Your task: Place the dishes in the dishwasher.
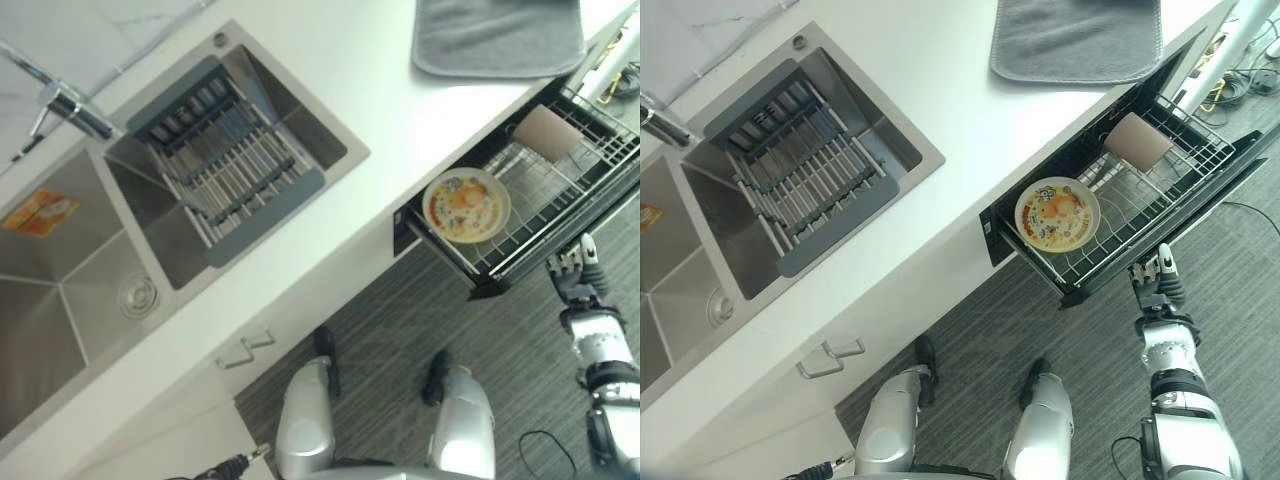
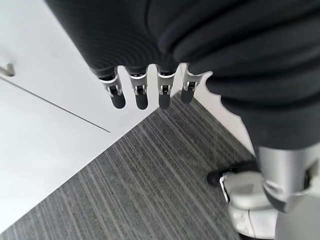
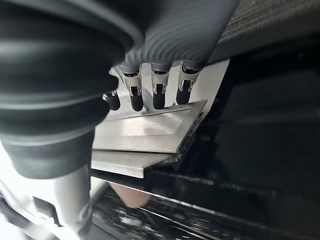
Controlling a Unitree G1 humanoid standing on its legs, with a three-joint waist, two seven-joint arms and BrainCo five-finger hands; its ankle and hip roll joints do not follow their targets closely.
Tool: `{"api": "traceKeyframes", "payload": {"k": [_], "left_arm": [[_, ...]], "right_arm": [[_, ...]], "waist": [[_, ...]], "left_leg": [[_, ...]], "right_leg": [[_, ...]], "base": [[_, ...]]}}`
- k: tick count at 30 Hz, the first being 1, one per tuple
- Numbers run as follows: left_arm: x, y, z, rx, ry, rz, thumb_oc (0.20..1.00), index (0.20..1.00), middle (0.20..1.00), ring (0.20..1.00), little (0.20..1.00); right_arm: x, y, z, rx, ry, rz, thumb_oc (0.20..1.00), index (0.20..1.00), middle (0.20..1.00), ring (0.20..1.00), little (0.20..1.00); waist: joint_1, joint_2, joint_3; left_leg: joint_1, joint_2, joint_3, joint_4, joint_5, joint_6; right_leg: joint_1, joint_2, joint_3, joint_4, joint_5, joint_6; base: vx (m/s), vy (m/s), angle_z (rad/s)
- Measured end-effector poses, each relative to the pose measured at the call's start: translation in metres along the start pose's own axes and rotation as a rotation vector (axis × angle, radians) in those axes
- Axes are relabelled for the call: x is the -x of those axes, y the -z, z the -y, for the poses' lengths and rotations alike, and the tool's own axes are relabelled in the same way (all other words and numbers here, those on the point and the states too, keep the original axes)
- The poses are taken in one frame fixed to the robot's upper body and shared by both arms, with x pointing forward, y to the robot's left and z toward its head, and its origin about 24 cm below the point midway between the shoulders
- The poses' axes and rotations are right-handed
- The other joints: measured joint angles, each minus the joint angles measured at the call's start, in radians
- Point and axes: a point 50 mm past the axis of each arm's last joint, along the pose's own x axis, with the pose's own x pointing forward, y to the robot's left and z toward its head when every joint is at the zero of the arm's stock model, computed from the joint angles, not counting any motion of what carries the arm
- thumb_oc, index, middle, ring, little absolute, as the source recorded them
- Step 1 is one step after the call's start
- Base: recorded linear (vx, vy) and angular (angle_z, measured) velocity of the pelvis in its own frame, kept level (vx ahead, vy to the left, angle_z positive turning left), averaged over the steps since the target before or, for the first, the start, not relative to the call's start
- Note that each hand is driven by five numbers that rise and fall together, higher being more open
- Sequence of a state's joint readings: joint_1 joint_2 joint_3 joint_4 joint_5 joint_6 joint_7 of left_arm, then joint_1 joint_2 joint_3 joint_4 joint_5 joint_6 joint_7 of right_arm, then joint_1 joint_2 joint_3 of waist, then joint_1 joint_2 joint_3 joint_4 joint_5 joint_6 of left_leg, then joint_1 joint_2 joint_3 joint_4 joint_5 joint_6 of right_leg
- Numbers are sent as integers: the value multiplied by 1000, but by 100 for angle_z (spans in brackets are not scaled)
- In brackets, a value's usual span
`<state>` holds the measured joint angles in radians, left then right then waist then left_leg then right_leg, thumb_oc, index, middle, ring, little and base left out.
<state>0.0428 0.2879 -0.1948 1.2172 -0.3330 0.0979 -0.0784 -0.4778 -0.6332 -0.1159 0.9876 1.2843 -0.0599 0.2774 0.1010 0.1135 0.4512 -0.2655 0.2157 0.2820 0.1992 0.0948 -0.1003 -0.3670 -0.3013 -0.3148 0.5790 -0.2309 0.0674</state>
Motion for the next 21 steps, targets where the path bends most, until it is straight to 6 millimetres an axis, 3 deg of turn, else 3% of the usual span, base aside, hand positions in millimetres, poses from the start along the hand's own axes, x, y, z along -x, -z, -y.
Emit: {"api": "traceKeyframes", "payload": {"k": [4, 8, 10, 14, 21], "left_arm": [[0, 4, 2, 2, 40, -17, 1000, 1000, 1000, 1000, 1000], [0, 3, 0, 6, 46, -13, 1000, 1000, 1000, 1000, 1000], [1, 4, 0, 7, 51, -13, 1000, 1000, 1000, 1000, 1000], [0, 5, 1, 5, 55, -13, 1000, 1000, 1000, 1000, 1000], [0, 6, 0, 0, 52, -15, 1000, 1000, 1000, 1000, 1000]], "right_arm": [[-9, -9, -19, 97, -72, -41, 1000, 1000, 1000, 1000, 1000], [-13, -16, -28, 154, -93, -47, 1000, 1000, 1000, 1000, 1000], [-16, -18, -33, 189, -109, -58, 1000, 1000, 1000, 1000, 1000], [-27, -22, -63, 275, -202, -77, 1000, 1000, 1000, 1000, 1000], [-35, -29, -88, 347, -260, -105, 1000, 1000, 1000, 1000, 1000]], "waist": [[2, 9, 3], [15, 3, 7], [23, -1, 9], [34, -15, 18], [76, -27, 31]], "left_leg": [[-20, -7, 1, 10, -10, 26], [-32, -22, 0, 10, -7, 21], [-32, -26, 0, 10, -8, 22], [-32, -26, -8, 10, -7, 22], [-54, -26, -40, 11, -3, 20]], "right_leg": [[-12, -19, -11, 3, 11, -7], [-3, -29, -19, -21, 34, 23], [0, -37, -25, -19, 34, 23], [10, -37, -37, -20, 34, 23], [13, -40, -68, -16, 20, 7]], "base": [[-4, 55, 5], [7, 55, 10], [15, 44, 7], [16, 33, 7], [25, 15, 12]]}}
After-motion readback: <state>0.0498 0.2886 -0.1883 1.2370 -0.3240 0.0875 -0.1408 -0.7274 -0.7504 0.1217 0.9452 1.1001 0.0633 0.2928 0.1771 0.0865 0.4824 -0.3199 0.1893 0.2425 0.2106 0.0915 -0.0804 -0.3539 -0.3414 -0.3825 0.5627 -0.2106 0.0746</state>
